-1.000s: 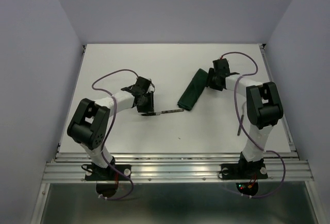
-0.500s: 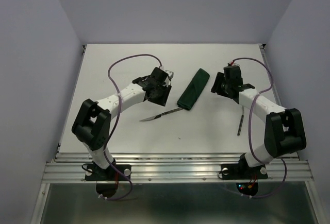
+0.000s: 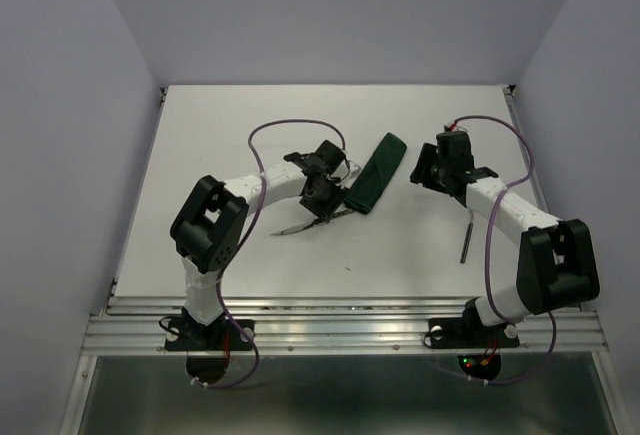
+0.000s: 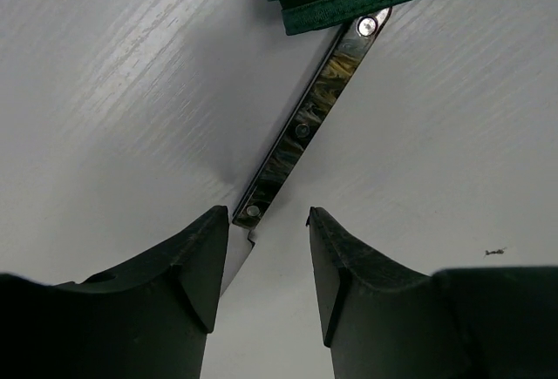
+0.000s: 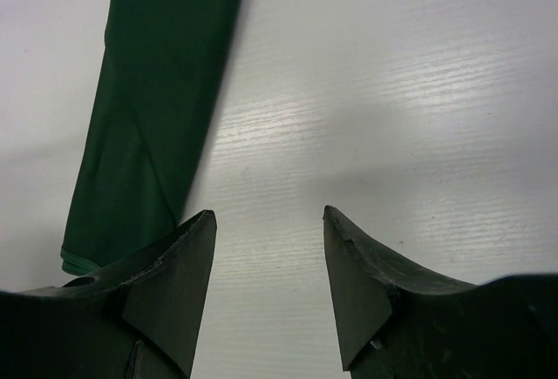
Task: Fold the napkin into a case and place the utensils inside
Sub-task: Pick up the knife from the center of the board.
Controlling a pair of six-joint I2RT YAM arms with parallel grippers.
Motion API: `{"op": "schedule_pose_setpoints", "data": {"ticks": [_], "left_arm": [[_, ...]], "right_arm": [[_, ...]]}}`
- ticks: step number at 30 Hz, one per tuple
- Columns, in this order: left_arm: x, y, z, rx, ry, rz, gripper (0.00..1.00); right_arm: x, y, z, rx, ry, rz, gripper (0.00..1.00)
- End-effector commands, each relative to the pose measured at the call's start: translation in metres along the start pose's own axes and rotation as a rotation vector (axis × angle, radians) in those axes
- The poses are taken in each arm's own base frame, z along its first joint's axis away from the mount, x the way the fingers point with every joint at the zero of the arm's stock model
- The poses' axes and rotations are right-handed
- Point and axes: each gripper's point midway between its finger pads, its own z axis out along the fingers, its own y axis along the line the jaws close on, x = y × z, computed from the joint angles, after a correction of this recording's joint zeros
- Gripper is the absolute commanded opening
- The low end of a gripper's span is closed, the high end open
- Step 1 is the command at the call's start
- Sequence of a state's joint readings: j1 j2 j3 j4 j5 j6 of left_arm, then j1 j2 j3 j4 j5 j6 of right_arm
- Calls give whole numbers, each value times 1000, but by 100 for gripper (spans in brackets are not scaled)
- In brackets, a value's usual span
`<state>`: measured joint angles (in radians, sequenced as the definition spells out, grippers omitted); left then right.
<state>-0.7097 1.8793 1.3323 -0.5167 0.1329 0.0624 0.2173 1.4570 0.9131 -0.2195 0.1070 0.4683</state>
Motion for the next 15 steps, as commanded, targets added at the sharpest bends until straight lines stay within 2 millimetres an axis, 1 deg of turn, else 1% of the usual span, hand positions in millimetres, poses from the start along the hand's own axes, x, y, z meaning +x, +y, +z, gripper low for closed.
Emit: {"op": "schedule_pose_setpoints", "data": {"ticks": [1, 3, 4, 7, 11, 13, 14, 15], "left_arm": [[1, -1, 6, 21, 19, 42, 53], [5, 1, 15, 9, 36, 34, 51], [4, 2, 15, 5, 35, 36, 51], [10, 8, 24, -23, 61, 27, 49], [21, 6, 30, -18, 93, 16, 45], [24, 6, 29, -19, 96, 0, 34], [30, 5, 27, -19, 105, -6, 29], [35, 4, 26, -16, 111, -13, 27]], "right_arm": [[-4, 4, -4, -18, -17, 5, 58], [-3, 3, -3, -18, -14, 4, 58], [-1, 3, -2, -17, -9, 4, 58], [0, 3, -2, -21, -6, 4, 58], [1, 3, -3, -21, -7, 7, 58], [2, 2, -2, -20, -4, 7, 58], [1, 3, -3, -21, -7, 8, 58], [1, 2, -3, -20, -8, 9, 58]]}}
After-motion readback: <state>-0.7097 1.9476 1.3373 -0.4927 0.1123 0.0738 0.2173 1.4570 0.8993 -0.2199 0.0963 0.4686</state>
